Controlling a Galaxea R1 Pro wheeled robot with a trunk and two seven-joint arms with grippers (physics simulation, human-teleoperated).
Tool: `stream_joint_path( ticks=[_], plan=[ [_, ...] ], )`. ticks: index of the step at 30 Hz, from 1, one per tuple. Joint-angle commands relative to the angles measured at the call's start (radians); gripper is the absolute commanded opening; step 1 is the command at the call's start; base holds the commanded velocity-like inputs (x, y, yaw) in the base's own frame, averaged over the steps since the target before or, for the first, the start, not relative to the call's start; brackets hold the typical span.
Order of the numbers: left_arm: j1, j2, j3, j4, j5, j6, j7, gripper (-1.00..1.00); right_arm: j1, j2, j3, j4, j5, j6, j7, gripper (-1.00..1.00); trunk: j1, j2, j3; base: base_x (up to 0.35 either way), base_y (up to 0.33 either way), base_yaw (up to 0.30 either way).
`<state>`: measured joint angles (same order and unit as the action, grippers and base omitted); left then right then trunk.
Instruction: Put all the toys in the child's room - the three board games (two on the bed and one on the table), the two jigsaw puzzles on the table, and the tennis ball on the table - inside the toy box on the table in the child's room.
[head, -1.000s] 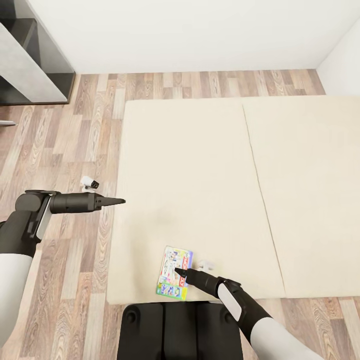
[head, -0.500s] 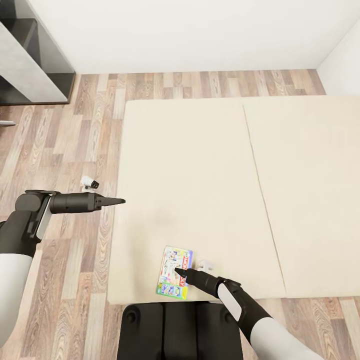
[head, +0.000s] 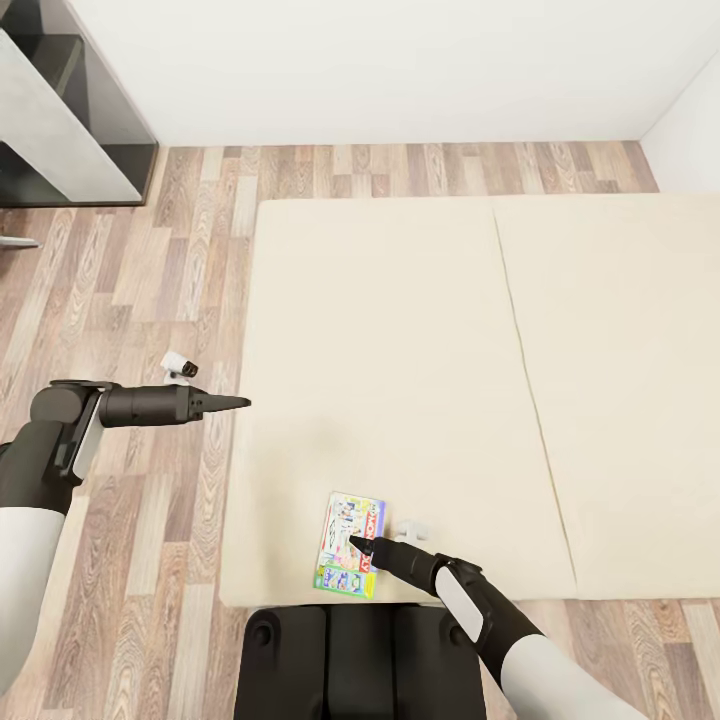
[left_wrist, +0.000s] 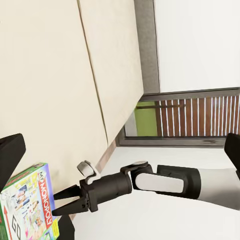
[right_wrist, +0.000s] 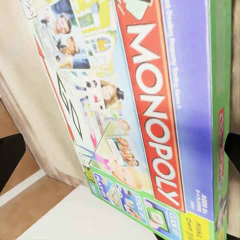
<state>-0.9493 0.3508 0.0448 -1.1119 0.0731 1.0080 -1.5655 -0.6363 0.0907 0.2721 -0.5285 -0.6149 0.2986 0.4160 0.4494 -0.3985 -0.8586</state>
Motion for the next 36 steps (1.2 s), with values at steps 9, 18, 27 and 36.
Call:
stream_joint_path(
  ticks=[9, 18, 27, 36],
  plan=[
    [0.0, 0.001, 0.0, 0.0, 0.0, 0.011, -0.004, 1.0, 0.0, 0.0, 0.002, 0.0, -0.008, 0.005, 0.0, 1.0, 0.001, -0.001, -0.001, 0.0, 0.091, 0.001],
    [0.0, 0.001, 0.0, 0.0, 0.0, 0.011, -0.003, 1.0, 0.0, 0.0, 0.001, 0.0, -0.008, 0.004, 0.0, 1.0, 0.001, -0.001, -0.001, 0.0, 0.055, 0.0],
    [0.0, 0.001, 0.0, 0.0, 0.0, 0.011, -0.004, 1.0, -0.001, 0.0, 0.001, 0.0, -0.008, 0.004, 0.0, 1.0, 0.001, -0.001, -0.001, 0.0, 0.103, 0.0],
    [0.0, 0.001, 0.0, 0.0, 0.0, 0.011, -0.004, 1.0, -0.001, 0.0, 0.001, 0.0, -0.008, 0.004, 0.0, 1.0, 0.001, -0.001, -0.001, 0.0, 0.045, 0.0]
  ],
)
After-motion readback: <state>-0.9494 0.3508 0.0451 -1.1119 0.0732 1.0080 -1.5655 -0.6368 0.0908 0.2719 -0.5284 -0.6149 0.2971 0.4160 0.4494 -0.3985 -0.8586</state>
